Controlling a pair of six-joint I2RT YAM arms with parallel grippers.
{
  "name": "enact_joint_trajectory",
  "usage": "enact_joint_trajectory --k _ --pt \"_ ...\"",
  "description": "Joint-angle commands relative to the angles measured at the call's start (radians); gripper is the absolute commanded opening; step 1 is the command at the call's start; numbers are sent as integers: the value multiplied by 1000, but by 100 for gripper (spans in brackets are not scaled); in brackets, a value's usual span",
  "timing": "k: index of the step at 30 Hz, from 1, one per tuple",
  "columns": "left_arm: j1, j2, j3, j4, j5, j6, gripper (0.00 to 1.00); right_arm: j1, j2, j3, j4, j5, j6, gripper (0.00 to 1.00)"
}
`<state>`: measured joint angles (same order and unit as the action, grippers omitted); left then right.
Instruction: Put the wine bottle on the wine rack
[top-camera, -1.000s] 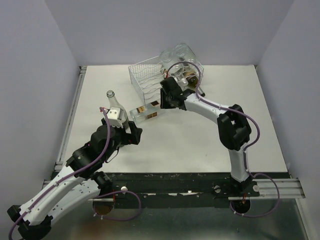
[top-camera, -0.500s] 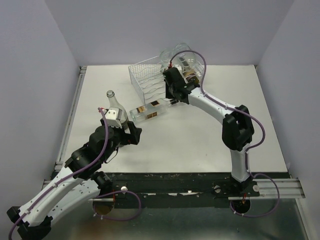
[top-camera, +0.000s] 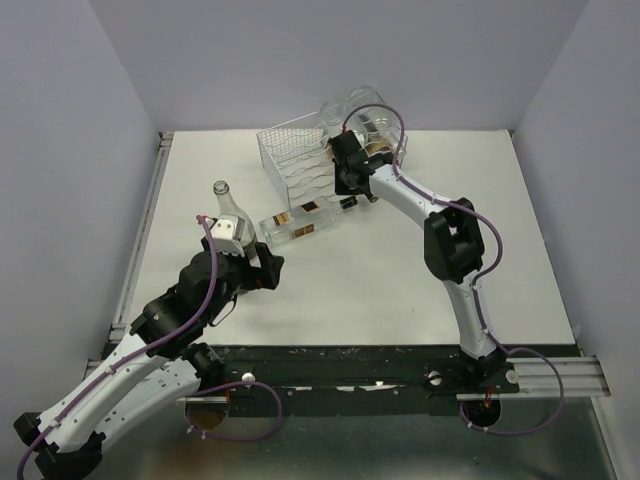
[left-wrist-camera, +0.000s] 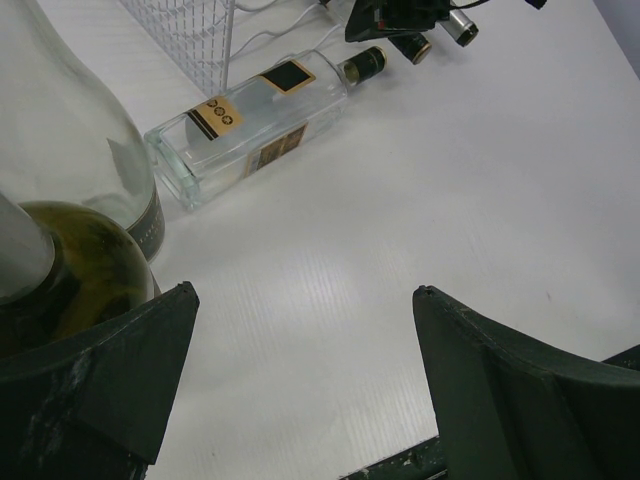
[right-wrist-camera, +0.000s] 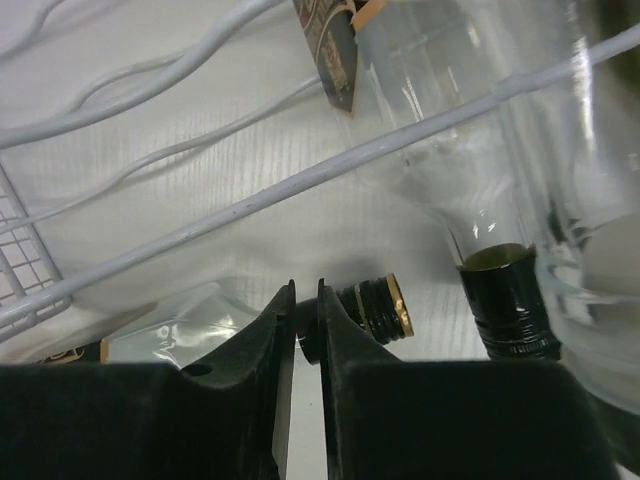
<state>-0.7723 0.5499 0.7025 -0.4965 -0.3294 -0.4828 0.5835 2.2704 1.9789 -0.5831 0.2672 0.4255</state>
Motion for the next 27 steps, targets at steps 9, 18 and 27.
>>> enact_joint_trajectory --k 9,18,27 --pt "2 5 -5 10 15 -10 99 7 64 18 -93 -146 -24 31" --pt "2 50 2 4 29 -20 99 9 -26 -136 -90 -206 -59 33" --pt "2 99 -20 44 62 -37 99 25 -239 -443 9 -298 -82 33"
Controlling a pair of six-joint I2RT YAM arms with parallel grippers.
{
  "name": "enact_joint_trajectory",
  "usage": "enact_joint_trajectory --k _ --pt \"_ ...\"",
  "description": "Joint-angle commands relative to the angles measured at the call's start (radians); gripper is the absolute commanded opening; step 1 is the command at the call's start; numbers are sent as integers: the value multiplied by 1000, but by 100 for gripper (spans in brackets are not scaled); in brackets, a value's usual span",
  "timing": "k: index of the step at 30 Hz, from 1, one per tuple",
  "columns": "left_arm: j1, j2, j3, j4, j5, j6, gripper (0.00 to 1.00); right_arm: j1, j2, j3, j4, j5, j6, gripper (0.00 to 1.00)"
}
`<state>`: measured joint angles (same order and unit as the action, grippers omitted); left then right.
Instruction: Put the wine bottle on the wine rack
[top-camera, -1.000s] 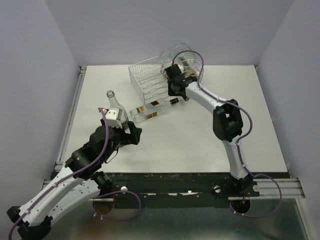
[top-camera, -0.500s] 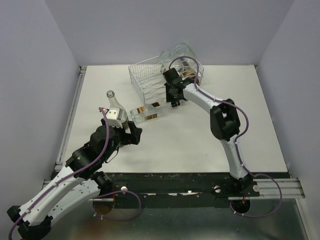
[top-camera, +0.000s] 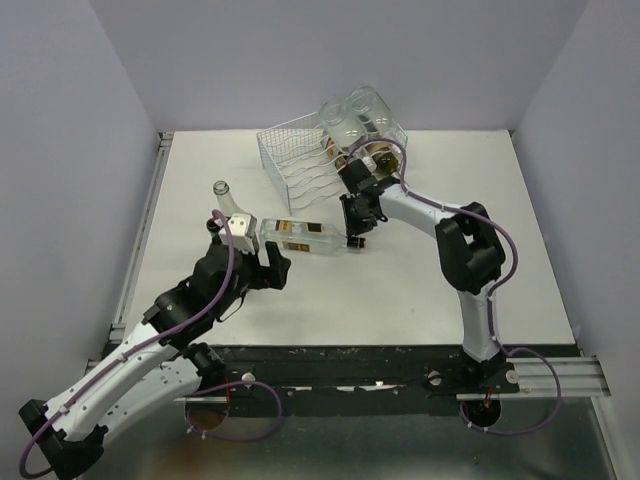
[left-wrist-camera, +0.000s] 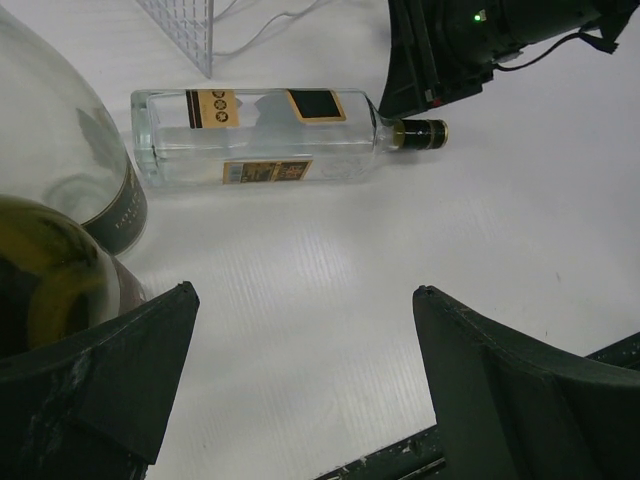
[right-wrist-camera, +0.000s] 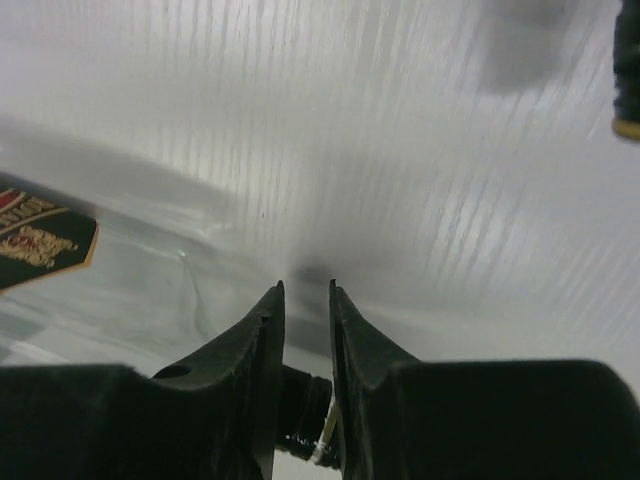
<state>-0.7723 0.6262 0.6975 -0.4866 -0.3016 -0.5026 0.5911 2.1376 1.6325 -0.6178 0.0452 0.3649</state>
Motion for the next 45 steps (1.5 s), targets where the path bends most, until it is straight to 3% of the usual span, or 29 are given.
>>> enact_joint_trajectory --k 1,8,12,18,21,27,31,36,45 --pt "2 30 -18 42 38 -19 99 22 -126 -123 58 -91 -26 33" --pt "2 73 -26 72 50 -25 99 73 -238 -287 138 -192 -127 34" --pt "2 90 -12 68 41 -13 99 79 -303 -327 113 -50 -87 38" --pt "2 86 -15 60 25 -14 99 145 -476 -448 216 36 -127 66" --pt "2 81 -15 63 19 -14 99 165 -473 -451 214 -13 -182 72" --pt "2 72 -15 52 15 -14 99 179 -323 -360 110 -126 -334 73" --pt "2 69 -15 54 18 -14 99 179 -260 -290 55 -68 -426 73" --pt "2 70 -10 49 15 -13 99 179 -191 -235 43 -120 -478 73" --pt "2 53 -18 43 7 -14 99 179 -206 -413 285 -202 -439 71"
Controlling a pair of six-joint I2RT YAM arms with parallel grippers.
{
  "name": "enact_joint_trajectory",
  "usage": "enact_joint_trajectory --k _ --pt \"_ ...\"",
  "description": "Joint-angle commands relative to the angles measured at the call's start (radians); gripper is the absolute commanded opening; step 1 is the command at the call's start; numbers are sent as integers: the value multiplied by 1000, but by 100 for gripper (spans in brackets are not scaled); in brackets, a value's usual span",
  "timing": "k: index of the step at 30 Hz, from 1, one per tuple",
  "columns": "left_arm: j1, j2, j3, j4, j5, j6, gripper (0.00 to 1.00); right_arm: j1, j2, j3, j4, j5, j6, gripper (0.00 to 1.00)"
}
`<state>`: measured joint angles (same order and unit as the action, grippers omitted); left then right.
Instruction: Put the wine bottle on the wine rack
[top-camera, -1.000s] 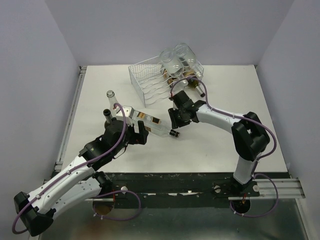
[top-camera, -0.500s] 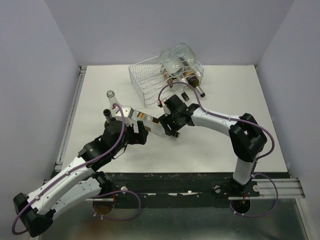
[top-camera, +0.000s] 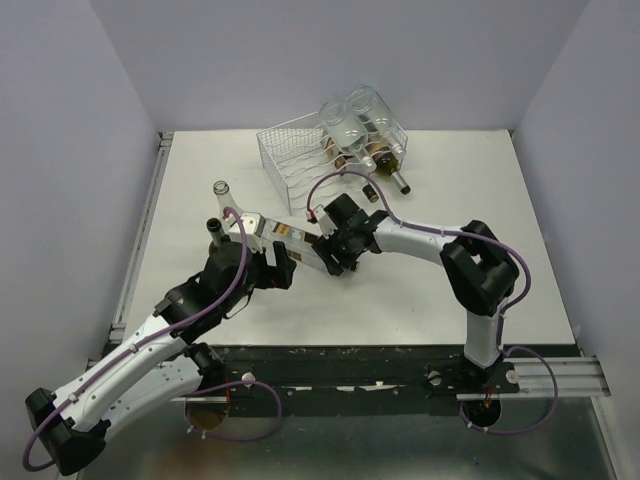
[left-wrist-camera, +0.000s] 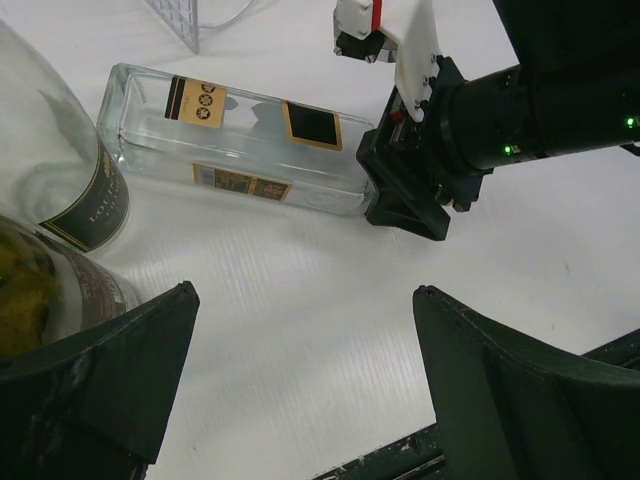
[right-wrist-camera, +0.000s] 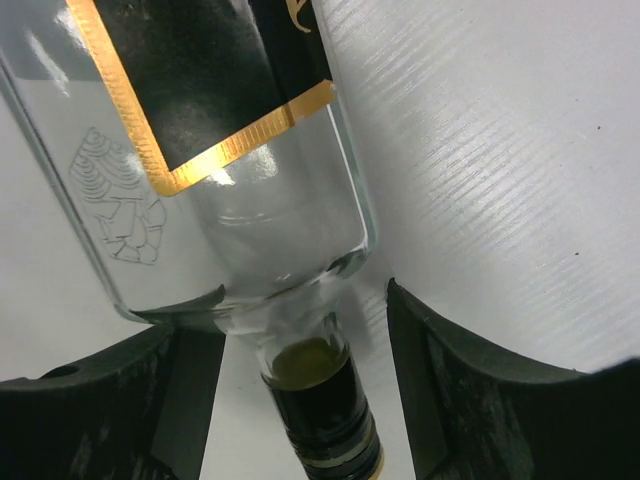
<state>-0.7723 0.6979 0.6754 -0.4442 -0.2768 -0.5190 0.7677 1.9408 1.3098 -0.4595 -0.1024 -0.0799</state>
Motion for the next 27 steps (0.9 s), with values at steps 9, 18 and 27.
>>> enact_joint_trajectory --k 9,18,27 --pt "2 14 23 4 -9 10 99 42 -22 -144 166 15 16 55" --pt "2 6 21 -4 -12 7 99 67 -32 -145 143 47 23 1" --pt "2 21 3 35 10 -13 99 70 -179 -239 197 20 110 0"
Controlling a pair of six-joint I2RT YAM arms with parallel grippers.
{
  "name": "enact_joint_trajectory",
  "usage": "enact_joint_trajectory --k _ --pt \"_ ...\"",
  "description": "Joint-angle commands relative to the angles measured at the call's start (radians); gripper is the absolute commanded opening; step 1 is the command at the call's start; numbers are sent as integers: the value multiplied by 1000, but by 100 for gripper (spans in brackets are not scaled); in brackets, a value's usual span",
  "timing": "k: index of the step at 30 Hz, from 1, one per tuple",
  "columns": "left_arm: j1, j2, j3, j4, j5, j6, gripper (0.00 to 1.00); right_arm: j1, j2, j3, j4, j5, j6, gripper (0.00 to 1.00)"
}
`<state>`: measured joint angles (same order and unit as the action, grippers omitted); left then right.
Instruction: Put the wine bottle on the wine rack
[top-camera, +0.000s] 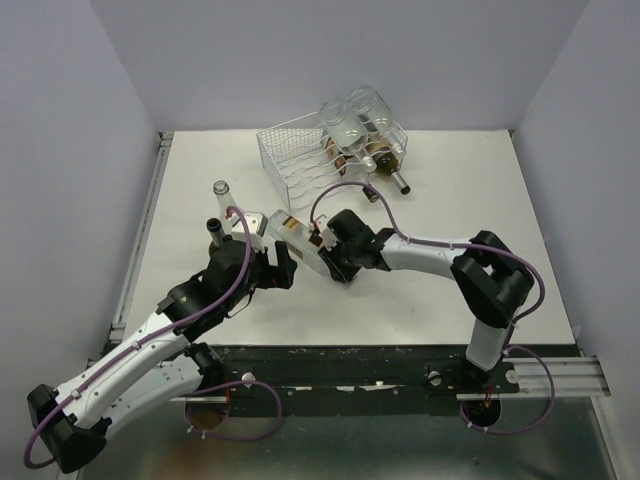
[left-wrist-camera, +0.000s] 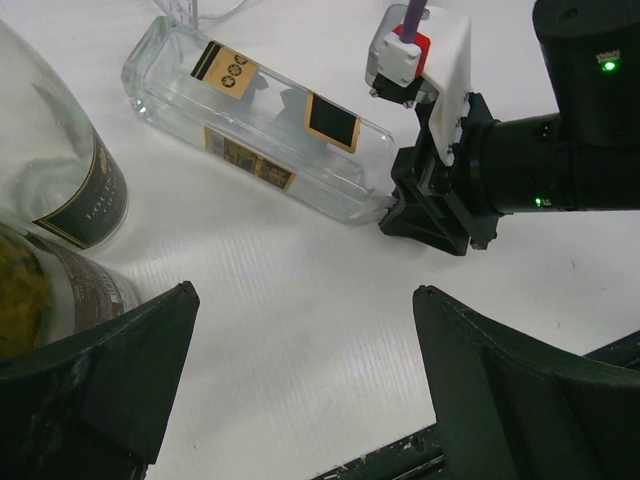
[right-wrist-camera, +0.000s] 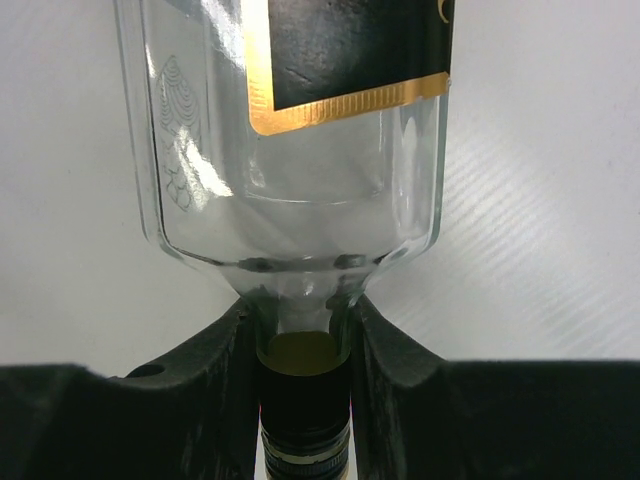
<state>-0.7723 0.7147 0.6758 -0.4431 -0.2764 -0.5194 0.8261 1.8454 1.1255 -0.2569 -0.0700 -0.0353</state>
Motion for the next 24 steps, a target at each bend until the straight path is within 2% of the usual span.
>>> enact_joint_trajectory --k 1,6,16,24 --pt "2 8 -1 40 11 -14 99 11 -109 -72 7 -10 81 1" --pt "2 37 -13 73 -3 -42 99 11 -227 -151 62 -7 156 1" --pt "4 86 -44 161 -35 -126 99 11 -445 -282 120 36 201 0" --pt "4 175 -85 314 -14 -258 99 27 -590 -388 146 49 255 1"
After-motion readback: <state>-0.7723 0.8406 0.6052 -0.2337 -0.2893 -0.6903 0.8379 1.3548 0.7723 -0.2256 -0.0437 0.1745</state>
